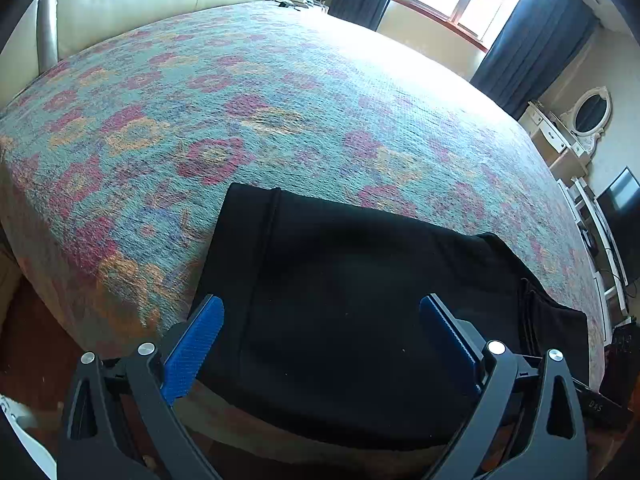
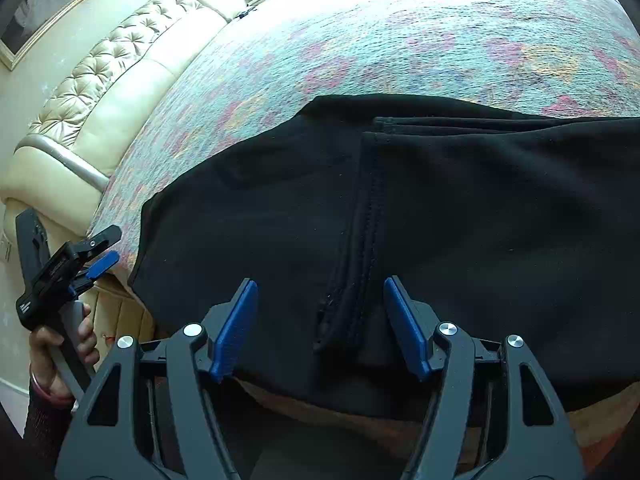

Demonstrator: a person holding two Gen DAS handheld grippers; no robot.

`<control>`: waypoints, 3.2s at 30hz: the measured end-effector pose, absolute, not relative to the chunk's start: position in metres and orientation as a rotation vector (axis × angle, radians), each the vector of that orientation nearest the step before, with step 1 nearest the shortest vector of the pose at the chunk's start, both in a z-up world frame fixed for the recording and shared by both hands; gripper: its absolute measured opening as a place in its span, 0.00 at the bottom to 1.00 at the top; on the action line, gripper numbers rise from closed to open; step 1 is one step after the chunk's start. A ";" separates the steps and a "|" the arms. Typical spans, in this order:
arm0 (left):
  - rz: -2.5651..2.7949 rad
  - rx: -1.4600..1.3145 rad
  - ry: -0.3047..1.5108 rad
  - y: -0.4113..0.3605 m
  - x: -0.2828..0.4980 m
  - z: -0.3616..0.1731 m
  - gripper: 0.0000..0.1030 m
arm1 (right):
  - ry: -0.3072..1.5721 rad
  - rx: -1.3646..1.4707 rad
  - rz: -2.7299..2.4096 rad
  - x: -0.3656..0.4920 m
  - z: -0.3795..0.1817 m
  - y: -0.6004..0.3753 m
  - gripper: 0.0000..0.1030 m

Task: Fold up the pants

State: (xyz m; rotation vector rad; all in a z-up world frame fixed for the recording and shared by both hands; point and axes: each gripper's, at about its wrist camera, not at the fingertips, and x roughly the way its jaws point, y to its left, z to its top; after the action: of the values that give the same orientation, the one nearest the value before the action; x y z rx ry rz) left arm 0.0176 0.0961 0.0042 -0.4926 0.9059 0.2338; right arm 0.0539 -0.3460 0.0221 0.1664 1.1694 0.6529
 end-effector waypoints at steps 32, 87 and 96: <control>0.188 -0.569 0.957 0.092 0.020 -0.006 0.94 | 1.103 0.769 0.556 0.180 -0.014 -0.606 0.44; 0.193 -0.615 1.005 0.093 0.017 -0.015 0.94 | 1.227 0.879 0.657 0.085 -0.045 -0.661 0.21; 0.210 -0.612 1.001 0.097 0.015 -0.015 0.94 | 1.204 0.929 0.677 0.079 -0.047 -0.669 0.25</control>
State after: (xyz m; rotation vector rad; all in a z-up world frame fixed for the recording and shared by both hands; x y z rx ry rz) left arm 0.0151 0.0967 -0.0154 -0.6120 1.0006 0.2102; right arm 0.0795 -0.6691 -0.0469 0.9292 1.2036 0.6766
